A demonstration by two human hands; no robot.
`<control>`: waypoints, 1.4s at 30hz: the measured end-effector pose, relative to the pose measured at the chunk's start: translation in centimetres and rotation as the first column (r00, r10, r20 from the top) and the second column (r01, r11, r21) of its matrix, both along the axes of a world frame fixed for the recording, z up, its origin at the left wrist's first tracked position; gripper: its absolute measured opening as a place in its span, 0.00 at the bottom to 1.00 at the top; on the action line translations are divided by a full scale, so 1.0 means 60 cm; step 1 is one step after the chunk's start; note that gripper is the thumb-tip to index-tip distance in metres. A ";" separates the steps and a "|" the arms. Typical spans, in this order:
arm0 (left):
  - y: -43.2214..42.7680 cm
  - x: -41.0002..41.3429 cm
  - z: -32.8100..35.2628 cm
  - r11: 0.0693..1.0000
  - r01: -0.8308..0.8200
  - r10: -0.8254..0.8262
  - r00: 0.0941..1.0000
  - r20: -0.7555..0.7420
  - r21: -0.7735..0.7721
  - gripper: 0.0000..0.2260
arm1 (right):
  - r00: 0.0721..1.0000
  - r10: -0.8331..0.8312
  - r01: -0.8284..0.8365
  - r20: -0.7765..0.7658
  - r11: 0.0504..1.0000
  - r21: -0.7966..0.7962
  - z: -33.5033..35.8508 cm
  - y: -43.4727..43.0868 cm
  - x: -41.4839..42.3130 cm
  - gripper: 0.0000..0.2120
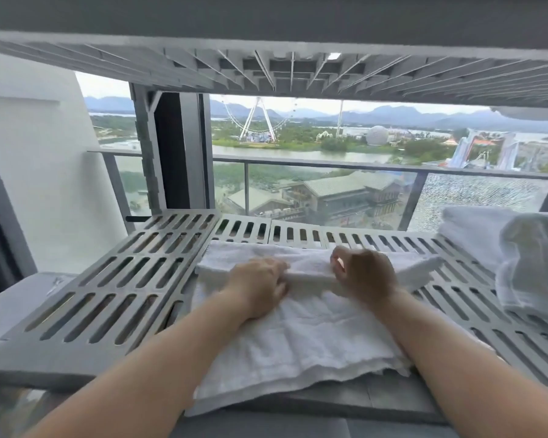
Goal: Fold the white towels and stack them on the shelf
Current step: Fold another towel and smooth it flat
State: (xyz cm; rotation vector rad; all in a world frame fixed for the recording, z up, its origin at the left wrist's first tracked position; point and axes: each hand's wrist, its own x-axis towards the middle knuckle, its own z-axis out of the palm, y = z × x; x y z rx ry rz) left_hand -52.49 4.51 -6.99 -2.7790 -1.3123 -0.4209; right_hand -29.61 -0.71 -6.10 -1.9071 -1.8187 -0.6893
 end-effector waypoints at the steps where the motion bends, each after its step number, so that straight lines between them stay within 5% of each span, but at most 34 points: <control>1: 0.006 -0.001 -0.004 1.000 -0.006 0.005 0.998 0.056 0.020 0.19 | 1.000 0.016 -0.016 0.003 0.999 0.040 0.000 -0.004 0.008 0.07; 5: 0.027 -0.004 0.009 0.999 -0.018 0.016 0.999 0.042 0.037 0.15 | 0.991 0.134 -0.134 0.008 0.982 0.134 0.005 -0.022 0.028 0.10; 9: 0.059 0.000 0.059 0.996 -0.024 0.023 1.000 -0.009 -0.084 0.10 | 0.998 0.033 -0.028 0.048 0.994 -0.103 -0.003 -0.028 0.045 0.17; 13: 0.092 0.011 0.104 0.933 0.002 -0.007 1.000 -0.012 -0.360 0.07 | 0.985 -0.168 0.173 0.045 0.952 -0.251 0.017 -0.008 0.053 0.13; 17: 0.122 0.014 0.141 0.897 -0.051 -0.026 0.986 -0.165 -0.440 0.02 | 0.961 -0.270 0.201 -0.051 0.815 -0.543 0.053 0.030 0.069 0.06; 19: 0.142 0.019 0.149 0.952 -0.102 0.074 0.991 -0.109 -0.289 0.06 | 0.957 -0.278 0.177 -0.082 0.783 -0.596 0.060 0.054 0.074 0.17; 20: 0.150 0.025 0.147 0.986 -0.159 0.158 0.987 -0.017 -0.051 0.07 | 0.951 -0.280 0.155 -0.130 0.797 -0.583 0.061 0.066 0.073 0.28; 22: 0.150 0.039 0.137 0.823 -0.287 0.249 0.958 0.142 0.491 0.09 | 0.946 -0.230 0.090 -0.230 0.865 -0.494 0.053 0.087 0.067 0.41; 24: 0.138 0.059 0.109 0.657 -0.171 0.043 0.981 0.190 0.734 0.14 | 0.963 -0.136 0.019 -0.231 0.894 -0.448 0.031 0.105 0.063 0.39; 25: 0.131 0.071 0.089 0.648 -0.085 -0.051 0.987 0.154 0.757 0.15 | 0.965 -0.117 -0.003 -0.234 0.889 -0.458 0.016 0.112 0.065 0.37; 27: 0.116 0.092 0.048 0.814 0.022 -0.044 0.999 0.023 0.580 0.14 | 0.957 -0.129 -0.011 -0.258 0.879 -0.477 -0.015 0.118 0.073 0.33; 29: 0.112 0.101 0.014 0.977 -0.069 0.079 0.996 -0.039 0.204 0.14 | 0.955 -0.139 -0.008 -0.264 0.874 -0.487 -0.037 0.118 0.079 0.28; 32: 0.123 0.098 -0.013 0.983 -0.100 0.092 0.994 -0.060 -0.154 0.24 | 0.939 -0.130 -0.047 -0.318 0.869 -0.493 -0.046 0.113 0.087 0.24; 42: 0.118 0.078 -0.027 0.972 -0.031 -0.016 0.980 -0.198 -0.234 0.31 | 0.890 -0.262 0.060 -0.372 0.878 -0.476 -0.022 0.109 0.124 0.15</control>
